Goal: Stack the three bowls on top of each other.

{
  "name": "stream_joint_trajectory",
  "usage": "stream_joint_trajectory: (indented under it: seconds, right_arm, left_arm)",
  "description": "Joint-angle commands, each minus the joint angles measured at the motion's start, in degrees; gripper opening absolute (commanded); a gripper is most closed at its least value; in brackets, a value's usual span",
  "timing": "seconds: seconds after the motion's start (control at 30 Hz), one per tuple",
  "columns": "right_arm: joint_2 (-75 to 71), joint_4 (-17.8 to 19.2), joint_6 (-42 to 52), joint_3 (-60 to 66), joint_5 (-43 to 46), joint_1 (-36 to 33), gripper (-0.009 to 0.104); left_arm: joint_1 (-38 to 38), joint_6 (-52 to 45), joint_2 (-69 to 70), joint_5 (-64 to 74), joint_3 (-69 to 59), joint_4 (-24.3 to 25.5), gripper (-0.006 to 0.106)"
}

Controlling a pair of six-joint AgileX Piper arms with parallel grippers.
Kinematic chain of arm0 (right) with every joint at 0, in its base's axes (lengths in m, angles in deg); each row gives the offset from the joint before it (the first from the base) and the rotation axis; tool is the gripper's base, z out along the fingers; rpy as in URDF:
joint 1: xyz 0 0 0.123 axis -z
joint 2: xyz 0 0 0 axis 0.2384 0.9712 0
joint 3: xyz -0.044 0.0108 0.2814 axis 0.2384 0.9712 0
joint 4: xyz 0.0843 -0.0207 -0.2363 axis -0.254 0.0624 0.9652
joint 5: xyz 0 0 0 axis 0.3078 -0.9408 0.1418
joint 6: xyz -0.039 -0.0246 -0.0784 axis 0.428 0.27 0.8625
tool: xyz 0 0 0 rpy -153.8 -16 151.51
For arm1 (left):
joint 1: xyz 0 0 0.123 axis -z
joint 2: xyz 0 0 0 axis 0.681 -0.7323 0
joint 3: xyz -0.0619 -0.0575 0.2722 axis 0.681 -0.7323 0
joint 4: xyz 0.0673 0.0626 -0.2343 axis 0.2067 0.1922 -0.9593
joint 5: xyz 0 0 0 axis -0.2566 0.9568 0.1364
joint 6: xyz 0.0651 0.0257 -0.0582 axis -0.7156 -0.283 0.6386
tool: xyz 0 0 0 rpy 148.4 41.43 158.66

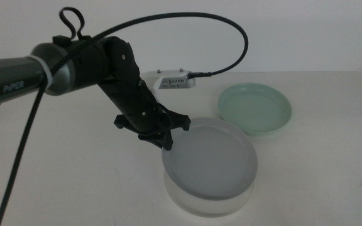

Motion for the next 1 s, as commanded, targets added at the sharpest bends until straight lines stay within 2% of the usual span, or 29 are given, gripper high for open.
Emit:
stream_joint_trajectory:
  seconds: [0.0,0.17,0.27,0.37,0.57,0.67,0.8,0.97]
  right_arm:
    - [-1.6,0.2,0.4,-0.3,4.7,0.4,0.061]
    - [-1.6,0.2,0.4,-0.3,4.7,0.4,0.061]
    - [-1.6,0.2,0.4,-0.3,4.7,0.4,0.061]
    - [-1.6,0.2,0.4,-0.3,4.7,0.4,0.061]
    - [-1.6,0.2,0.4,-0.3,4.7,0.4,0.061]
    - [-1.6,0.2,0.4,-0.3,4.7,0.4,0.061]
    - [-1.6,0.2,0.4,-0.3,4.7,0.4,0.061]
    - [-1.6,0.2,0.4,-0.3,4.7,0.4,0.061]
  left_arm:
    - [0.3,0.4,1.9,-1.9,1.5,-2.6,0.000]
    - [0.3,0.2,-0.4,-2.0,1.5,-2.8,0.001]
    - [0.3,0.2,-1.1,-1.8,1.5,-2.5,0.005]
    - [0.3,0.2,-1.1,-1.8,1.5,-2.6,0.020]
    - [-0.3,-2.0,0.6,3.2,4.1,-2.4,0.071]
    - [-1.8,-3.8,3.0,8.9,7.8,-2.5,0.090]
    - [-4.8,-5.1,8.1,16.8,11.3,-2.5,0.103]
    - [-7.8,-5.8,17.7,19.7,10.2,-0.7,0.104]
